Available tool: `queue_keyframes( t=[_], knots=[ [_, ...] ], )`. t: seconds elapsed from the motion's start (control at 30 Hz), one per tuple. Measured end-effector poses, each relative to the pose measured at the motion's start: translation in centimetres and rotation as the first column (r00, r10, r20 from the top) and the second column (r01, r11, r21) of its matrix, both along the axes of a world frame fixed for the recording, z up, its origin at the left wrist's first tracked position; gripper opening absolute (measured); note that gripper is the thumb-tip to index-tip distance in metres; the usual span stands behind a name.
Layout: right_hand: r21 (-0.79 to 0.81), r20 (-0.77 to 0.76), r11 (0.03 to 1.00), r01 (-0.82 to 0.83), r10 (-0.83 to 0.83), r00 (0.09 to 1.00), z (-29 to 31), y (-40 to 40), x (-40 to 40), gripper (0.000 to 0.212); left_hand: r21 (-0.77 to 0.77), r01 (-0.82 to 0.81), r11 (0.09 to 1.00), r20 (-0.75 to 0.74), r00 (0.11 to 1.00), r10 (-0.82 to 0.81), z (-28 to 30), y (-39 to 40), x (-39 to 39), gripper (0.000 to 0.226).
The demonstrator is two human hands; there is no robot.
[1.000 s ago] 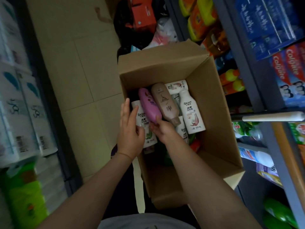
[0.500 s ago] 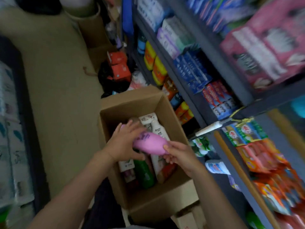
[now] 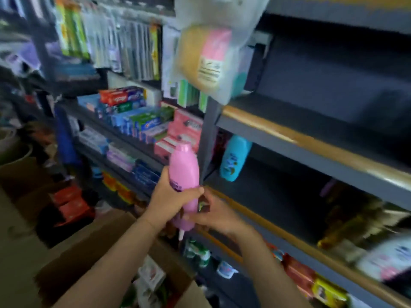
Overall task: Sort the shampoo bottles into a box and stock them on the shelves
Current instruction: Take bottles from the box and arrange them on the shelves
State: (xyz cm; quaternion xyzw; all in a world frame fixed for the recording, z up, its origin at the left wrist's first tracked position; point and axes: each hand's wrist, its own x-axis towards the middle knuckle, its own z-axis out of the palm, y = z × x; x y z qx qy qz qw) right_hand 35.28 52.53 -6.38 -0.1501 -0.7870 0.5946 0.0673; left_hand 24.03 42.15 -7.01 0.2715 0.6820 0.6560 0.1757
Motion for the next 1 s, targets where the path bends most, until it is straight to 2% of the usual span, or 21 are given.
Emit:
queue_keyframes(
  t=[0.07,0.13,0.2,0.3,0.43,0.53,0.6,0.8,0.9,1.0],
  knots=[
    [0.056,-0.075,0.985,0.163,-0.159,0.984,0.5,1.2,1.2,0.039,0.055,0.074,0.996,-0.026,0.997,-0.073,1.8,2.3,1.5,0.074],
    [0.189,-0.12,0.936,0.297,-0.278,0.953,0.9,2.8,1.9,0.035,0.088,0.145,0.985,-0.049,0.989,-0.141,2.5,4.3,2.5,0.076],
    [0.307,-0.172,0.867,0.393,-0.356,0.919,0.8,4.6,2.3,0.031,0.097,0.21,0.973,-0.051,0.977,-0.206,2.7,5.8,2.8,0.078],
    [0.345,-0.217,0.801,0.49,-0.44,0.872,0.4,6.9,2.3,0.031,0.039,0.309,0.95,-0.08,0.949,-0.305,1.9,7.5,1.9,0.076],
    [0.359,-0.173,0.793,0.493,-0.462,0.87,-0.5,9.3,1.0,0.033,-0.093,0.306,0.947,-0.051,0.949,-0.312,0.7,9.0,0.9,0.06],
    [0.401,-0.142,0.775,0.489,-0.474,0.869,-1.5,10.8,-0.4,0.04,-0.18,0.316,0.931,0.014,0.948,-0.319,0.5,10.5,0.2,0.065],
    [0.378,-0.102,0.785,0.491,-0.492,0.865,-2.1,11.6,-1.2,0.042,-0.194,0.335,0.922,0.062,0.942,-0.33,0.4,11.4,0.0,0.07],
    [0.284,-0.015,0.809,0.514,-0.533,0.846,-3.6,12.9,-2.0,0.041,-0.267,0.298,0.916,0.159,0.952,-0.263,-0.5,14.2,-0.6,0.053],
    [0.295,-0.038,0.788,0.54,-0.555,0.831,-4.5,13.2,-2.2,0.049,-0.302,0.264,0.916,0.163,0.961,-0.223,-1.2,15.3,-0.7,0.066],
    [0.327,-0.069,0.756,0.567,-0.58,0.812,-5.2,13.3,-2.5,0.053,-0.263,0.243,0.934,0.184,0.963,-0.198,-1.4,16.0,-0.4,0.061]
  ],
)
